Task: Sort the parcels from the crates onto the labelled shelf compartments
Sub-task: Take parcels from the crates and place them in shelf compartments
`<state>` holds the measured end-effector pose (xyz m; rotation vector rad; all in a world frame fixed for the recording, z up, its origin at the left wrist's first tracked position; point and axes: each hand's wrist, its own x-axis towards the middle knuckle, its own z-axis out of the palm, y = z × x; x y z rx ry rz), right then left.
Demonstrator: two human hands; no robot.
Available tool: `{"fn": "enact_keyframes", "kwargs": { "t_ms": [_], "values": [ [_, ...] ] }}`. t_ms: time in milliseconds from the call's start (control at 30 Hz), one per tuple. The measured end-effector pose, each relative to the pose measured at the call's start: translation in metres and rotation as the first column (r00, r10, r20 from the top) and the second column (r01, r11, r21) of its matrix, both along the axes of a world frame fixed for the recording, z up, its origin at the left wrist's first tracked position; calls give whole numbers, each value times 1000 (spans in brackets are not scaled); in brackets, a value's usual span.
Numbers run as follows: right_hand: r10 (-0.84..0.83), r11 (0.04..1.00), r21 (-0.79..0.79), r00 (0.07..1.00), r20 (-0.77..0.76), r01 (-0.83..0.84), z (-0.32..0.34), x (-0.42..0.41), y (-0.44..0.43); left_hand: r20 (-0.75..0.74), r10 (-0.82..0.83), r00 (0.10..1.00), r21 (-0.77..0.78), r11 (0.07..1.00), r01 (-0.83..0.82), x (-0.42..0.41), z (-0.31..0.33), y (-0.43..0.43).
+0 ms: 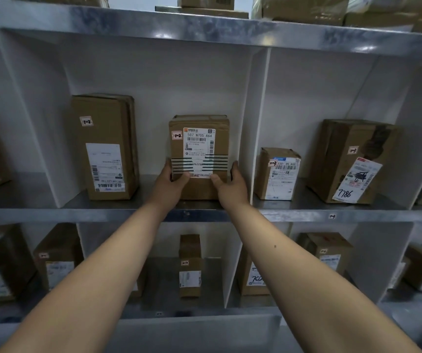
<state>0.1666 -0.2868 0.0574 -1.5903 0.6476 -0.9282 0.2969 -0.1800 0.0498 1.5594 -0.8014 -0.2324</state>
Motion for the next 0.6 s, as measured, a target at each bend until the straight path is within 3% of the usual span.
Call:
{"fn": "enact_keyframes", "kwargs": {
  "t_ms": [133, 300, 600],
  "values": [
    [-94, 995, 43, 993, 74, 91, 2, -29, 30, -128, 96, 987, -12, 995, -98, -24, 5, 16],
    [39, 999, -18, 990, 135, -37, -4, -64, 59, -132, 225, 965, -154, 958, -244, -80, -8, 56],
    [318, 947, 31, 946, 65, -321, -59, -75, 118, -17, 341, 940, -121, 932, -341, -167, -65, 139]
  ]
}}
